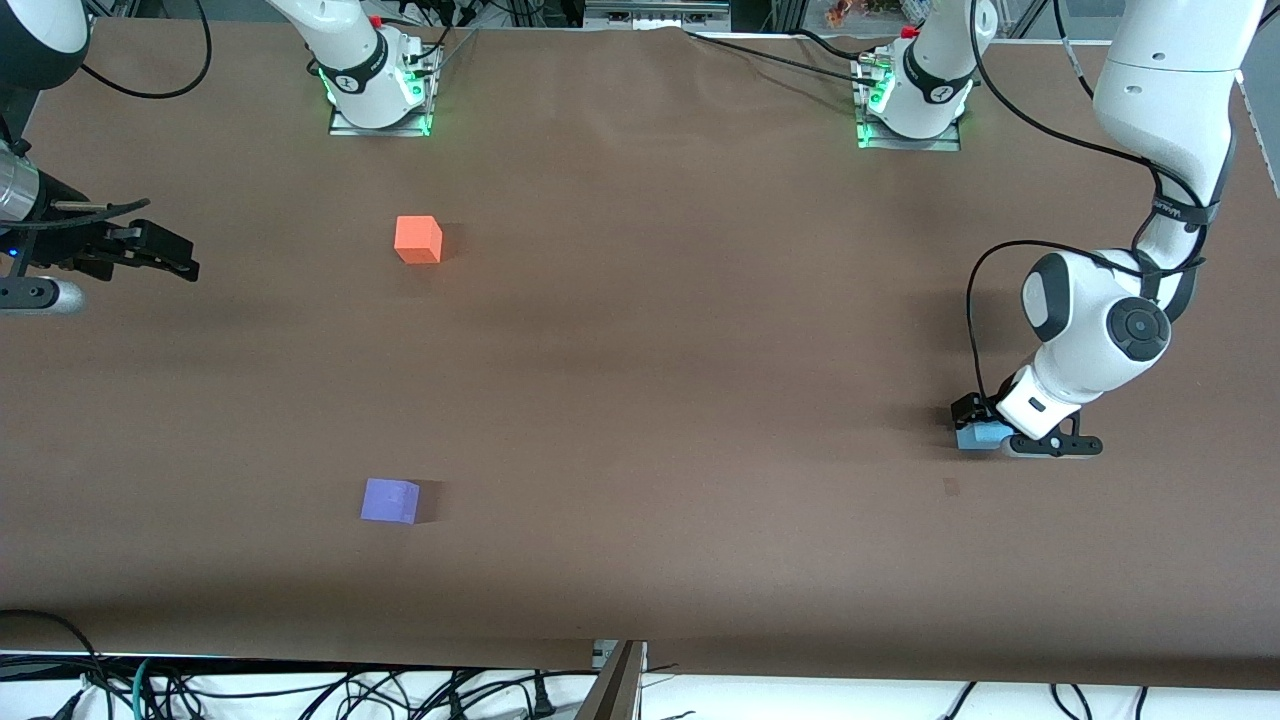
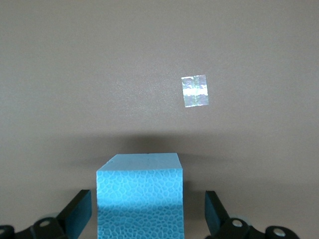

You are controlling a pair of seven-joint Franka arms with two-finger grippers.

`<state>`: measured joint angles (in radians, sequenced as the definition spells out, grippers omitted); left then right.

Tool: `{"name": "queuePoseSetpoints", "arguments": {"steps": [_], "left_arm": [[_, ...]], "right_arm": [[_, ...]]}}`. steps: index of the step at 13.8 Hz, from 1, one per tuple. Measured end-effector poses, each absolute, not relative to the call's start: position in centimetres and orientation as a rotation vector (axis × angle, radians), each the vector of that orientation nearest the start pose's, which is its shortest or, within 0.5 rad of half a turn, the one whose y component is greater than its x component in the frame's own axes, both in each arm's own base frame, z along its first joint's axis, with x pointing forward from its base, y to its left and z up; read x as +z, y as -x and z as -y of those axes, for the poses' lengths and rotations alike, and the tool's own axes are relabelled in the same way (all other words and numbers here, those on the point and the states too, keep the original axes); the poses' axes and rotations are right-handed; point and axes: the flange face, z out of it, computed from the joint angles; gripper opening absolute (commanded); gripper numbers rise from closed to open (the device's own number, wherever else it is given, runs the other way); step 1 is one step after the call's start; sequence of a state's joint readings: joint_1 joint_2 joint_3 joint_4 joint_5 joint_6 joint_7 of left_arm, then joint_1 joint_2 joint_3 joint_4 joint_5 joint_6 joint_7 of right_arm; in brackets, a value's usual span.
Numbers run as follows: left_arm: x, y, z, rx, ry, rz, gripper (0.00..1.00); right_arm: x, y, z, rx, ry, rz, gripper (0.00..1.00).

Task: Place blue block between orange and purple blocks
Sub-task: 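Close the left gripper on the light blue cube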

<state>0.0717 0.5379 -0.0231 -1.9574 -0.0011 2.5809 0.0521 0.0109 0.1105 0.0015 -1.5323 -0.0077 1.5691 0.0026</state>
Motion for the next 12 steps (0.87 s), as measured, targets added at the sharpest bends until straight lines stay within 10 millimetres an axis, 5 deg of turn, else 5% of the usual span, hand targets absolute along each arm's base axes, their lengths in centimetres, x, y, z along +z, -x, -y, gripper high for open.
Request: {"name": "queuePoseSetpoints", "arguments": {"steps": [4,6,10,12], "left_arm": [[20.2,-62.6,-3.2,-0.135,3.147,0.004,0.29],[20.3,-62.6,-3.2,-0.136,3.147,0.005,0.05],[20.5,-62.7,-2.5,-0.111,3.153,-0.012,0.0],[21.7,-63.2,-0.1,-0.12,3.172,-0.065,0.0]], "right_arm": [[57.9,-58.6,-0.6,0.116,3.147,0.016,1.0],[57.9,-58.6,-0.6,0.118,3.147,0.016,1.0],[57.8,-58.6,-0.6,0.121,3.147,0.016,1.0],[57.8,-58.6,-0.6,0.12,3.147,0.016,1.0]]}}
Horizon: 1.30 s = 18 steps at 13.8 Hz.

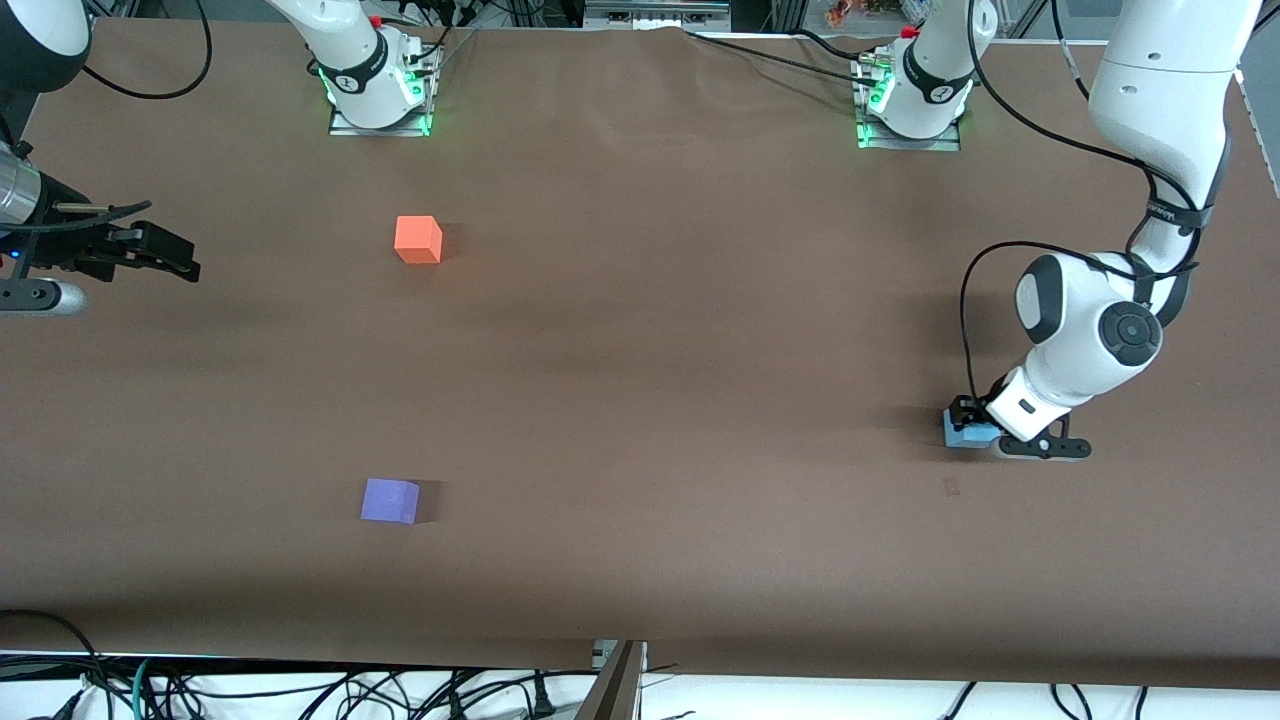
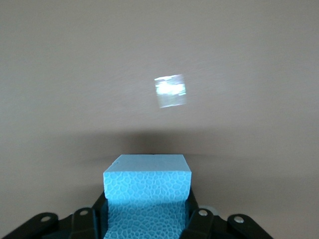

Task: Place blue block between orange and purple blocks
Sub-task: 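Close the left gripper on the light blue cube, then lift and carry the blue cube toward the table middle with the left gripper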

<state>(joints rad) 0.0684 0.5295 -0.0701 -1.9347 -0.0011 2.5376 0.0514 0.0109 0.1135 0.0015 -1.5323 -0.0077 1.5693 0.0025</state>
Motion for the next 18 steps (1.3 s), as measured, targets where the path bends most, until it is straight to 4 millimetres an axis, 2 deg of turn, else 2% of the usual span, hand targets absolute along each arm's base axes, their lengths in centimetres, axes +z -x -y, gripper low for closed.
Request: {"name": "queuePoseSetpoints", "arguments": {"steps": [4,6,8,10,12,14,16,18], "left_arm": [[25.4,-64.1,5.9,-0.209,3.211,-0.166,0.0],[26.6,-64.5,10.1,-0.237,3.242,-0.144,0.0],[26.3,-63.9,16.0,-0.211,3.273,-0.043,0.0],[25.7,-62.5,23.0,-0.174,3.3,0.111,0.01],[26.5,-61.0,30.6,-0.179,3.331,0.22,0.01],[27.2,-59.4,37.3,-0.185,3.362,0.272,0.03],[27.0,-58.2,42.4,-0.182,3.39,0.318,0.06],[25.4,-57.8,45.6,-0.16,3.402,0.358,0.06]], "right_arm": [[57.8,-58.6,-0.6,0.12,3.147,0.016,1.0],[57.8,-58.6,-0.6,0.12,3.147,0.016,1.0],[57.7,-58.7,-0.7,0.118,3.147,0.017,1.0],[57.4,-59.0,-0.8,0.111,3.135,0.016,1.0],[57.0,-59.3,-0.9,0.114,3.128,0.014,1.0],[56.6,-59.6,-0.8,0.109,3.128,0.013,1.0],[55.5,-60.1,-0.8,0.123,3.128,0.011,1.0],[54.1,-60.8,-0.8,0.138,3.127,0.011,1.0]]}}
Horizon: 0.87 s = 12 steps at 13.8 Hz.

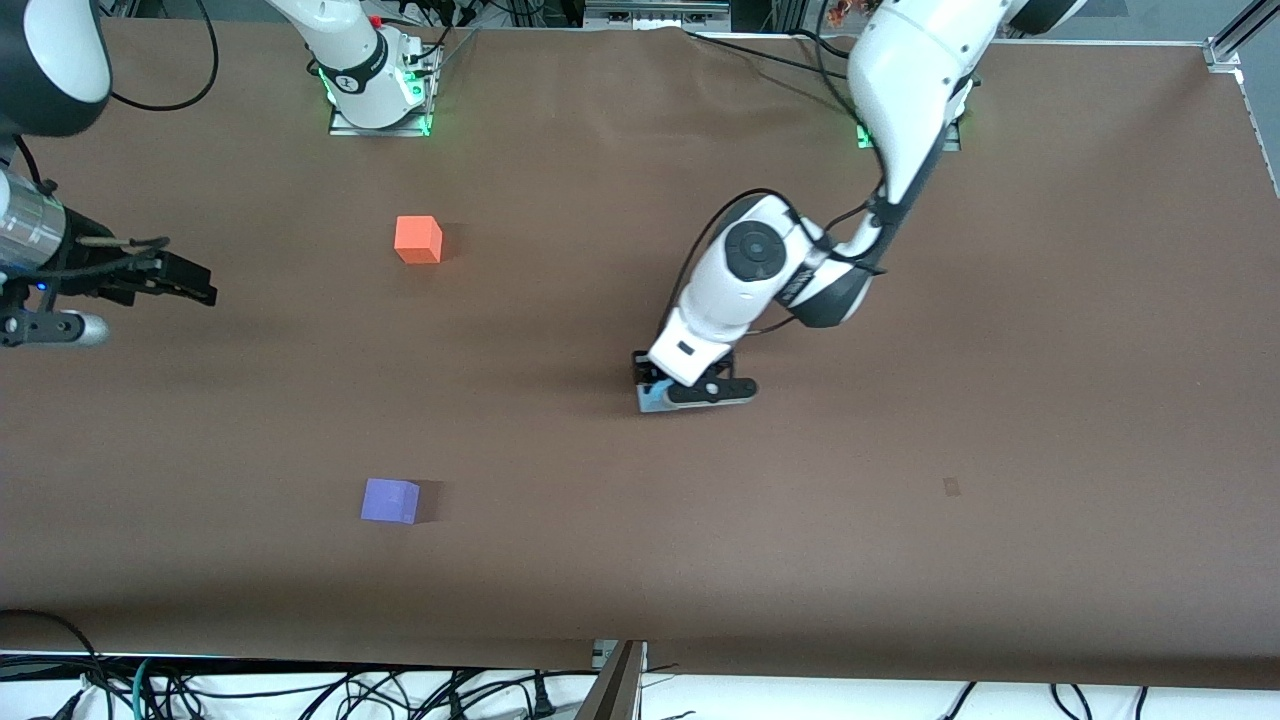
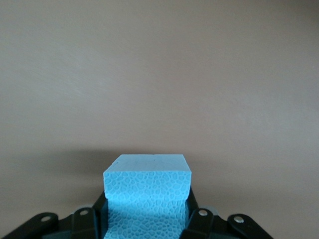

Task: Place blue block between orange and purple blocks
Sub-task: 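Lift and carry the blue cube toward the table middle with the left gripper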

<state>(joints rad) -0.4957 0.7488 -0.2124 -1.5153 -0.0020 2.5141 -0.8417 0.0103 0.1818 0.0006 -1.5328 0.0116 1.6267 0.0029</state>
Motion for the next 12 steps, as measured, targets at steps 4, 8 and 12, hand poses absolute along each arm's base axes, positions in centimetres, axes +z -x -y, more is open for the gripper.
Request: {"name": "queuePoseSetpoints", "arguments": {"steps": [4,8,12], "left_arm": [[21.2,-56.8,49.3,-0.091,3.395,0.475,0.2],[21.1,-57.1,50.3,-0.096,3.397,0.549,1.0],[21.9,-58.3,49.7,-0.14,3.398,0.567,1.0]], "right_arm": [[53.6,-61.1,-0.7,0.143,3.121,0.007,1.0],[53.5,-61.2,-0.7,0.143,3.12,0.006,1.0],[51.8,-61.9,-1.2,0.173,3.117,0.018,1.0]]}}
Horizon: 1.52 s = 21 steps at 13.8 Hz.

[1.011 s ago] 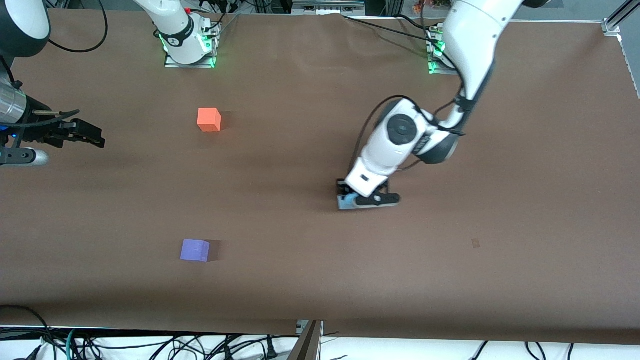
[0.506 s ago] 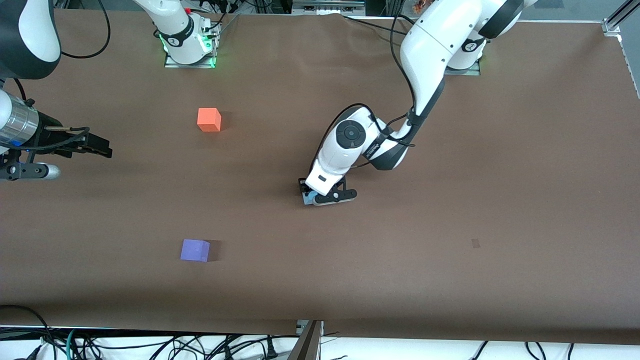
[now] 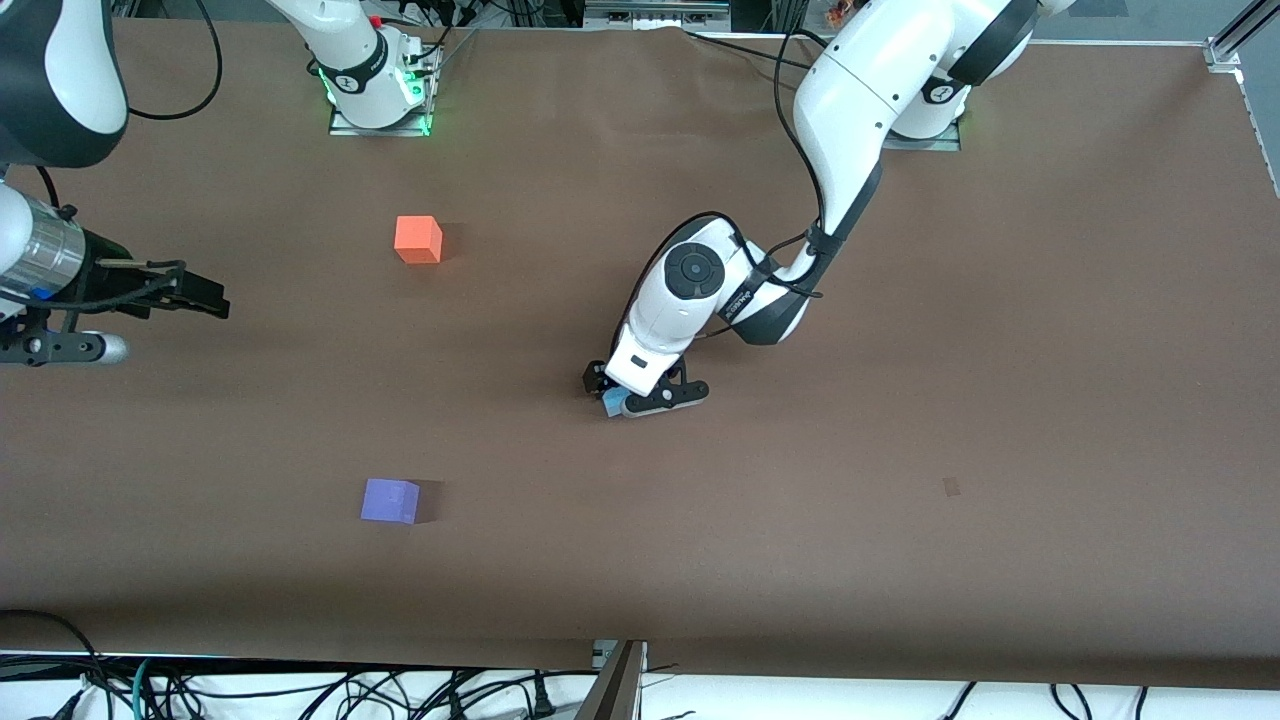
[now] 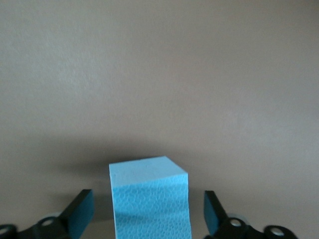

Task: Place blue block between orange and purple blocks
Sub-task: 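Lift and carry the blue cube toward the table middle with the left gripper, then set down the blue cube with the left gripper while the right gripper approaches, then grasp the blue cube with the right gripper while the left gripper retracts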

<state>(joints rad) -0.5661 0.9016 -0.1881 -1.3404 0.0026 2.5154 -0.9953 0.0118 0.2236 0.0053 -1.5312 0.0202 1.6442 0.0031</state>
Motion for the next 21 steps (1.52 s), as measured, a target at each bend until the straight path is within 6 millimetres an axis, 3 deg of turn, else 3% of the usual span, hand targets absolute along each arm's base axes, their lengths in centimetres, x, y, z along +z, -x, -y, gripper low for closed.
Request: {"name": "queuePoseSetpoints", "arguments": {"steps": [2,3,8,11,13,14,16,18,19,21], "left_arm": [[22.8,-60.0,48.3,-0.179,3.396,0.611,1.0],[23.4,-61.1,47.1,-0.19,3.39,0.645,1.0],[27.2,-65.6,38.9,-0.086,3.269,0.79,1.0],[29.7,-69.2,30.4,-0.046,3.178,0.947,1.0],[30.4,-71.2,23.9,-0.009,3.139,1.01,1.0],[31.0,-71.6,21.7,0.02,3.128,1.001,1.0],[34.0,-71.4,19.2,0.064,3.124,0.922,1.0],[39.0,-70.6,16.9,0.076,3.121,0.849,1.0],[41.7,-70.3,14.5,0.077,3.122,0.811,1.0],[47.1,-69.0,7.9,0.104,3.128,0.703,1.0]], "right_arm": [[50.4,-62.9,-2.8,0.142,3.114,0.054,1.0],[49.7,-63.3,-4.5,0.127,3.114,0.096,1.0],[44.4,-64.6,-15.9,0.052,3.091,0.343,1.0],[41.1,-64.2,-23.5,-0.025,3.063,0.491,1.0],[39.5,-63.9,-26.8,-0.079,3.054,0.485,1.0],[38.8,-63.8,-28.2,-0.111,3.047,0.475,1.0],[36.8,-62.8,-32.3,-0.151,3.032,0.491,1.0],[34.1,-61.1,-37.0,-0.189,3.022,0.493,1.0],[32.7,-60.5,-38.8,-0.217,3.012,0.483,1.0],[30.2,-59.8,-41.0,-0.252,2.994,0.472,1.0]]}}
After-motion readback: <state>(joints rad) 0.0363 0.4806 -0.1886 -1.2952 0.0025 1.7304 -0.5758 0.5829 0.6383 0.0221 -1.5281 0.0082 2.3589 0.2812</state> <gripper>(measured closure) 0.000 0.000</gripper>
